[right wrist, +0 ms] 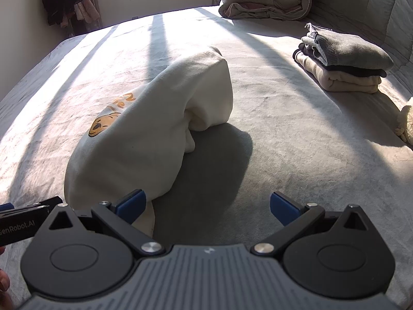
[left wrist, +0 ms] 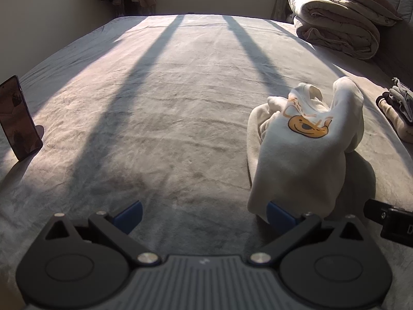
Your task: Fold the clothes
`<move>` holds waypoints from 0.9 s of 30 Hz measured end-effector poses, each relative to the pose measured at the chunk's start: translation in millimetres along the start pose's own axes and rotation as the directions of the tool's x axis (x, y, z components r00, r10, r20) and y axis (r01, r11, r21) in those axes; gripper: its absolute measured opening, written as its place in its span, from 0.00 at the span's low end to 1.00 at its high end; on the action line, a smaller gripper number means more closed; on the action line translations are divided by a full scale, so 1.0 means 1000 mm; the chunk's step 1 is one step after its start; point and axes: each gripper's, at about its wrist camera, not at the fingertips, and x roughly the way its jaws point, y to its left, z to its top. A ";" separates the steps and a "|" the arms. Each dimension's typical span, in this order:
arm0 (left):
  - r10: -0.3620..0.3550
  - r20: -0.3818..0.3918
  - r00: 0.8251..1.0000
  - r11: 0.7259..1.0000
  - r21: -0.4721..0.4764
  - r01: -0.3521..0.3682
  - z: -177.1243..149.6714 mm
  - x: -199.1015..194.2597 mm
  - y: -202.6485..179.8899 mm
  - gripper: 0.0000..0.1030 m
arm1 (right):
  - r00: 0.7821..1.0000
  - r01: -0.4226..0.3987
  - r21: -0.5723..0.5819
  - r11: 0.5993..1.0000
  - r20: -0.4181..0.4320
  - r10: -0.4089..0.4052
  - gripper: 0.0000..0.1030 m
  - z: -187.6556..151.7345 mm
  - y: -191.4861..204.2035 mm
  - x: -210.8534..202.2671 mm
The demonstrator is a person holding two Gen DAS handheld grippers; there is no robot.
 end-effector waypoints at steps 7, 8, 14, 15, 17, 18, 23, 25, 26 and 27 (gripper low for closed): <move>-0.004 -0.004 1.000 1.000 -0.008 0.004 0.001 0.000 0.001 0.99 | 1.000 0.002 -0.003 1.000 -0.003 -0.002 1.00 -0.001 0.001 0.001; -0.005 -0.005 1.000 1.000 -0.008 0.005 0.001 0.000 0.001 0.99 | 1.000 0.002 -0.004 1.000 -0.003 -0.002 1.00 -0.001 0.001 0.001; -0.006 -0.007 1.000 1.000 -0.007 0.006 0.001 0.000 0.001 0.99 | 1.000 0.003 -0.003 1.000 -0.004 -0.003 1.00 -0.001 0.001 0.001; -0.006 -0.008 1.000 1.000 -0.007 0.006 0.001 0.000 0.001 0.99 | 1.000 0.003 -0.004 1.000 -0.004 -0.003 1.00 -0.001 0.001 0.001; -0.005 -0.009 1.000 1.000 -0.008 0.005 0.001 0.001 0.001 0.99 | 1.000 0.003 -0.006 1.000 -0.004 -0.003 1.00 -0.001 0.002 0.002; -0.005 -0.009 1.000 1.000 -0.008 0.005 0.001 0.001 0.001 0.99 | 1.000 0.002 -0.007 1.000 -0.004 -0.002 1.00 -0.001 0.002 0.002; -0.005 -0.012 1.000 1.000 -0.008 0.005 0.001 0.001 0.001 0.99 | 1.000 0.003 -0.006 1.000 -0.005 -0.003 1.00 -0.001 0.001 0.001; -0.004 -0.012 1.000 1.000 -0.008 0.004 0.001 0.001 0.001 0.99 | 1.000 0.003 -0.005 1.000 -0.005 -0.003 1.00 -0.002 0.001 0.001; -0.005 -0.013 1.000 1.000 -0.009 0.005 0.001 0.001 0.001 0.99 | 1.000 0.003 -0.005 1.000 -0.005 -0.003 1.00 -0.001 0.002 0.002; -0.005 -0.013 1.000 1.000 -0.010 0.005 0.001 0.001 0.001 0.99 | 1.000 0.003 -0.006 1.000 -0.006 -0.004 1.00 -0.001 0.002 0.002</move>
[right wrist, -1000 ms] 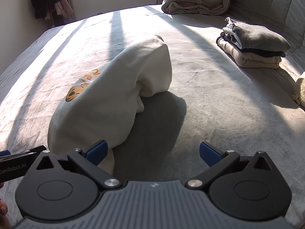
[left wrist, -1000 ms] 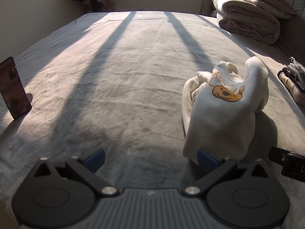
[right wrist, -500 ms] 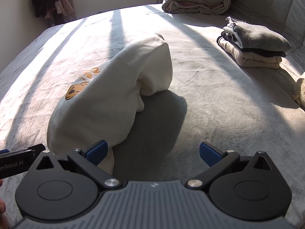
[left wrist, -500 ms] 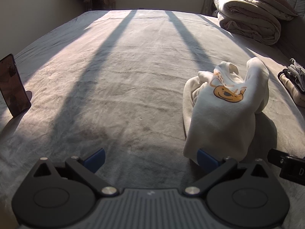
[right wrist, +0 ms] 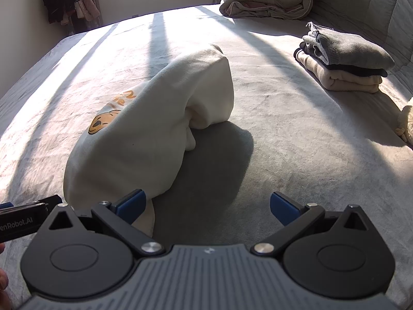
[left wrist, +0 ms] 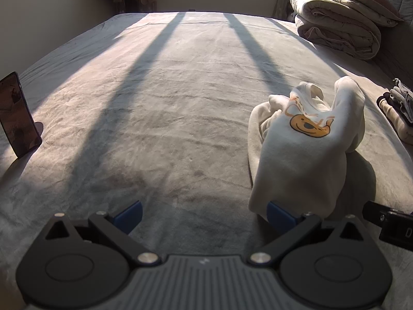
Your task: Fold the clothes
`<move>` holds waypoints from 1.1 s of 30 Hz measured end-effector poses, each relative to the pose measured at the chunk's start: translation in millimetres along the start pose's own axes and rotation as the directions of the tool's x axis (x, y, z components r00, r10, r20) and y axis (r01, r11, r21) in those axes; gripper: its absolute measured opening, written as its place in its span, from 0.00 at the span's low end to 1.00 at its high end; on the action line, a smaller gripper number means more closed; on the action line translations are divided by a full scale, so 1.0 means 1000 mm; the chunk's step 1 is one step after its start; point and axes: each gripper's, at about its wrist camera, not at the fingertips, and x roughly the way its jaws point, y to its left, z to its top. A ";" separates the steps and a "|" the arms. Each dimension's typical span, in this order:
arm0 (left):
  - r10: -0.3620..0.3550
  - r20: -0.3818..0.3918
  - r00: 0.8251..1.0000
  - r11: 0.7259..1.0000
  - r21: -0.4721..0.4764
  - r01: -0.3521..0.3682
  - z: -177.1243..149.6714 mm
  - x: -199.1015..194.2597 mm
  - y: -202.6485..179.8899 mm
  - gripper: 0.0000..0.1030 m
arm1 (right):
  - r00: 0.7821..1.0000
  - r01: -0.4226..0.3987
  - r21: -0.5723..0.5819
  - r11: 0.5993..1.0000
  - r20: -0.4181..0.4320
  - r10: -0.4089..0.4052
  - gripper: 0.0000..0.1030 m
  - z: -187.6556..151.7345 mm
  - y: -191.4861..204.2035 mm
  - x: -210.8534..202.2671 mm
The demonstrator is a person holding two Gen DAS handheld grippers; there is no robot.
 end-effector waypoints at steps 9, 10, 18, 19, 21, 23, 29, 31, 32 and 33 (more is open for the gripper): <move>-0.007 -0.004 1.000 1.000 -0.001 0.007 0.000 0.001 0.000 0.99 | 1.000 -0.002 -0.005 1.000 -0.003 0.002 1.00 0.000 0.001 0.000; -0.007 -0.004 1.000 1.000 0.000 0.007 0.000 0.001 0.000 0.99 | 1.000 -0.002 -0.006 1.000 -0.004 0.002 1.00 0.000 0.002 0.001; -0.009 -0.005 1.000 1.000 -0.002 0.009 0.000 0.001 0.000 1.00 | 1.000 -0.002 -0.008 1.000 -0.006 0.002 1.00 0.000 0.002 0.002; -0.009 -0.005 1.000 1.000 -0.001 0.009 0.000 0.001 0.000 0.99 | 1.000 -0.002 -0.008 1.000 -0.006 0.002 1.00 0.000 0.001 0.002; -0.008 -0.006 1.000 1.000 -0.001 0.008 0.000 0.001 0.000 0.99 | 1.000 -0.002 -0.009 1.000 -0.006 0.002 1.00 0.000 0.001 0.002; -0.008 -0.007 1.000 1.000 -0.001 0.008 0.000 0.001 0.000 0.99 | 1.000 -0.002 -0.010 1.000 -0.005 0.002 1.00 -0.001 0.001 0.002; -0.009 -0.007 1.000 1.000 -0.002 0.009 0.000 0.001 0.000 0.99 | 1.000 -0.002 -0.010 1.000 -0.007 0.002 1.00 0.000 0.001 0.002; -0.009 -0.007 1.000 1.000 -0.002 0.009 0.000 0.001 -0.001 0.99 | 1.000 -0.002 -0.011 1.000 -0.008 0.002 1.00 0.000 0.002 0.002; -0.009 -0.007 1.000 1.000 -0.002 0.009 0.000 0.002 0.000 0.99 | 1.000 -0.002 -0.012 1.000 -0.008 0.002 1.00 -0.001 0.002 0.002; -0.010 -0.007 1.000 1.000 -0.002 0.010 0.000 0.002 0.000 0.99 | 1.000 -0.002 -0.012 1.000 -0.008 0.002 1.00 -0.001 0.002 0.002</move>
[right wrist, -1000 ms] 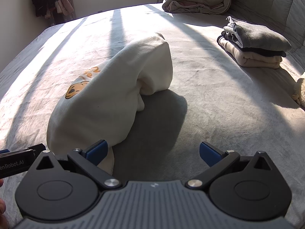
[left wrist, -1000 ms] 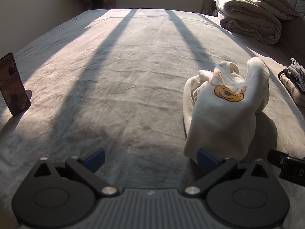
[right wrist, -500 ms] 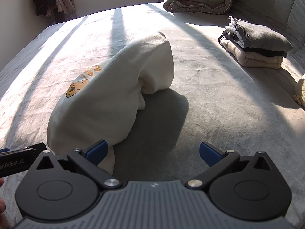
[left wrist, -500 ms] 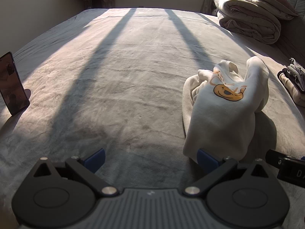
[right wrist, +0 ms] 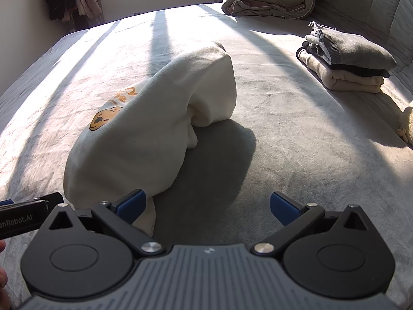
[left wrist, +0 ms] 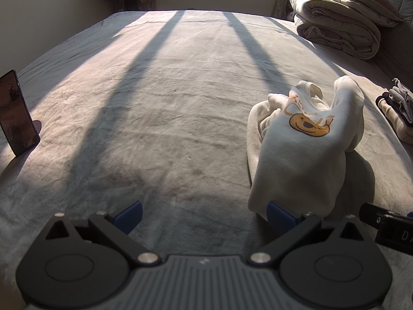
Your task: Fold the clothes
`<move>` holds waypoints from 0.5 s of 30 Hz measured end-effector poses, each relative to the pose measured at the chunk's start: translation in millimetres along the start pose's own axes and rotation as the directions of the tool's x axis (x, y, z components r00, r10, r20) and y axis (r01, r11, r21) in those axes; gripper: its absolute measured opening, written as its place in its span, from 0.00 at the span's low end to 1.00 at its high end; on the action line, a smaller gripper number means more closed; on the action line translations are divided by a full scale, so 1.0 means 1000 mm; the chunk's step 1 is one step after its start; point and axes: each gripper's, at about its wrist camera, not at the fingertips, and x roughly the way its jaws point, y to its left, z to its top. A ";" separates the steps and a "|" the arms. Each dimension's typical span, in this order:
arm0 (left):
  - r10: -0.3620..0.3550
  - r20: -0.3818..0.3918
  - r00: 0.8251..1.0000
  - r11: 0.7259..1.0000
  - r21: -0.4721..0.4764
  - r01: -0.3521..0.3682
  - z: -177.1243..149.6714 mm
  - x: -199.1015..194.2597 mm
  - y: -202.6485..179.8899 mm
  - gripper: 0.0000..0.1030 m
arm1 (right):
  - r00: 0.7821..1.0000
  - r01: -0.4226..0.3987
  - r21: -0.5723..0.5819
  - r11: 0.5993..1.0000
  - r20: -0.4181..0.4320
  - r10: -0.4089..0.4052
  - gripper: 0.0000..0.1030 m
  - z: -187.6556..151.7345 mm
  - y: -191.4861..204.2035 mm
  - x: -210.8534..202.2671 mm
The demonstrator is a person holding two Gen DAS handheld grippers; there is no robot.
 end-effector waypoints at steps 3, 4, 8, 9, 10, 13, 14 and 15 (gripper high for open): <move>-0.001 0.001 1.000 1.000 -0.001 0.001 0.000 0.000 0.001 0.99 | 1.000 0.000 -0.001 1.000 0.000 0.000 1.00 0.000 0.000 0.000; 0.000 0.001 1.000 1.000 -0.002 0.000 0.000 0.000 0.001 0.99 | 1.000 0.000 0.000 1.000 0.000 0.000 1.00 0.000 0.000 0.000; 0.000 -0.001 1.000 1.000 -0.001 0.000 0.000 0.000 0.000 0.99 | 1.000 0.000 -0.001 1.000 -0.001 0.000 1.00 0.000 0.000 0.000; 0.000 -0.001 1.000 1.000 0.000 0.000 0.000 0.000 0.000 0.99 | 1.000 0.000 -0.002 1.000 -0.001 0.000 1.00 0.000 0.000 0.000; 0.001 -0.001 1.000 1.000 0.001 -0.001 0.000 0.000 0.000 0.99 | 1.000 0.001 -0.003 1.000 -0.002 -0.001 1.00 0.000 0.001 0.000; 0.000 -0.001 1.000 1.000 0.000 0.000 0.000 0.000 0.000 0.99 | 1.000 0.000 -0.003 1.000 -0.002 0.000 1.00 0.000 0.001 0.000; 0.000 0.000 1.000 1.000 0.000 0.000 0.000 0.000 0.000 0.99 | 1.000 0.000 -0.003 1.000 -0.003 0.000 1.00 0.000 0.001 0.000; 0.000 0.000 1.000 1.000 0.000 0.000 0.000 0.000 0.000 0.99 | 1.000 0.000 -0.004 1.000 -0.003 0.000 1.00 0.000 0.001 0.000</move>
